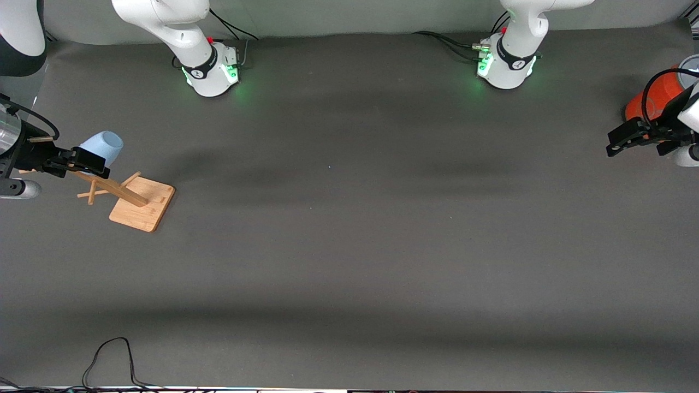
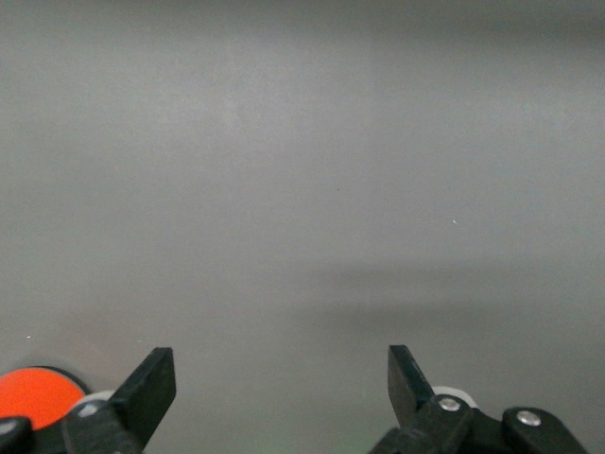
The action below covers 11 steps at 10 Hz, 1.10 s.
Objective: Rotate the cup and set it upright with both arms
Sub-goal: 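Move the right gripper to the light blue cup on the wooden stand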
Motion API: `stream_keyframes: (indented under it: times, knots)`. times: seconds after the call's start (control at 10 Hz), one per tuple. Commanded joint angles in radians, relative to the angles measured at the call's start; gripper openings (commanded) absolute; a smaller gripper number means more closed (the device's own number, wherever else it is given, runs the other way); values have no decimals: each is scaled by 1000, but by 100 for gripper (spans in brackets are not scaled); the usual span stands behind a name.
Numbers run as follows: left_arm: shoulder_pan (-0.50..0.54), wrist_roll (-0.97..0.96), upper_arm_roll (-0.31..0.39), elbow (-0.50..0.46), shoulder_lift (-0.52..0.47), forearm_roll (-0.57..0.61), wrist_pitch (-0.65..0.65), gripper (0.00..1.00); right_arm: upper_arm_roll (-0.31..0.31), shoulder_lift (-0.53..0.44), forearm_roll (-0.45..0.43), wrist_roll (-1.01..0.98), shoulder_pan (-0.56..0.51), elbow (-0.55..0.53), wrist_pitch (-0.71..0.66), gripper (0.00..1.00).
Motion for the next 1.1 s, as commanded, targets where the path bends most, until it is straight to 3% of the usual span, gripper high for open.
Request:
stream_keyframes:
  times: [0.0, 0.7, 1.0]
  knots:
    - [-8, 15, 4, 18, 1, 16, -22, 100, -15, -3, -11, -33, 18, 0, 13, 100]
    - [-2, 13, 4, 9, 12, 22, -5, 100, -12, -7, -11, -35, 19, -7, 8, 100]
    - [1, 13, 6, 1, 12, 23, -1, 100, -75, -95, -20, -38, 15, -110, 4, 100]
